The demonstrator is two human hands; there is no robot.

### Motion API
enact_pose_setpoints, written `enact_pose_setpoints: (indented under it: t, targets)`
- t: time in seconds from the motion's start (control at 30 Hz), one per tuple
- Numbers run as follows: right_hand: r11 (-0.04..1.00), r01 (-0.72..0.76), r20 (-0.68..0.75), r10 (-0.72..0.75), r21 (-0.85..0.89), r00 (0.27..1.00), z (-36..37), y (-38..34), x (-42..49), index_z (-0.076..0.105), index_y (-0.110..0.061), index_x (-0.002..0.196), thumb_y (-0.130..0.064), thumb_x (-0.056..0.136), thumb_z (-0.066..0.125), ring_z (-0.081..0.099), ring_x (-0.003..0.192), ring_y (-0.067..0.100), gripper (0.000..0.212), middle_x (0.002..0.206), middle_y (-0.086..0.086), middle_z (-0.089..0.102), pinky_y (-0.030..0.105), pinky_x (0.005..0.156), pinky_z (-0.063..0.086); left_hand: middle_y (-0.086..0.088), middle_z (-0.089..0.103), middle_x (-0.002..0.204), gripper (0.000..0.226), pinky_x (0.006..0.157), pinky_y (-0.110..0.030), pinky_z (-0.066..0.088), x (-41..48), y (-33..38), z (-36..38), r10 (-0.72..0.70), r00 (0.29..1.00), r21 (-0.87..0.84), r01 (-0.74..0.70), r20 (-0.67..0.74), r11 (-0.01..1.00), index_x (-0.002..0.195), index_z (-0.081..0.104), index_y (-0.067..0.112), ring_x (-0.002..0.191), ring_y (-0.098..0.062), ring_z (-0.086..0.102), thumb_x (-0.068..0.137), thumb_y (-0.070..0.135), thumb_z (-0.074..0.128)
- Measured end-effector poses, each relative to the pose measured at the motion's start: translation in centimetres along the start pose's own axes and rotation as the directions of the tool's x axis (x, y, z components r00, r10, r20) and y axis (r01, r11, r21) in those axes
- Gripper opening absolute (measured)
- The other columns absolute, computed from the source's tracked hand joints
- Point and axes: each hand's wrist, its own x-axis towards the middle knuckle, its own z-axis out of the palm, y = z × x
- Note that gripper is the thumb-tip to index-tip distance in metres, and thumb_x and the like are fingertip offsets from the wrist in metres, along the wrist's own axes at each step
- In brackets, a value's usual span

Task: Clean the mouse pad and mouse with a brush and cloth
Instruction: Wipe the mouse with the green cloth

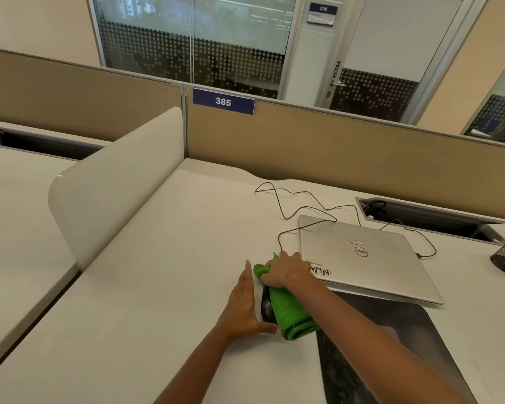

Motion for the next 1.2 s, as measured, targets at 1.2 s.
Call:
enact_pose_setpoints:
  t: [1.2]
  targets:
    - [0.896,0.22,-0.308,-0.1,0.386,0.946,1.2,5.3,-7.7,0.046,-0.026,0.132,-0.031,0.087,0.046,0.033,0.12,0.035,0.046,0.134,0.009,0.034,0.04,0.101,0.032,-0.008,0.018,0.151,0.107,0.114,-0.028,0.015,-1.4,1.3,-3.2,-0.081,0.99,-0.186,0.102,0.115,0.977,0.146,0.014,0.018,0.143,-0.019,0.014,0.052,0.053,0.05]
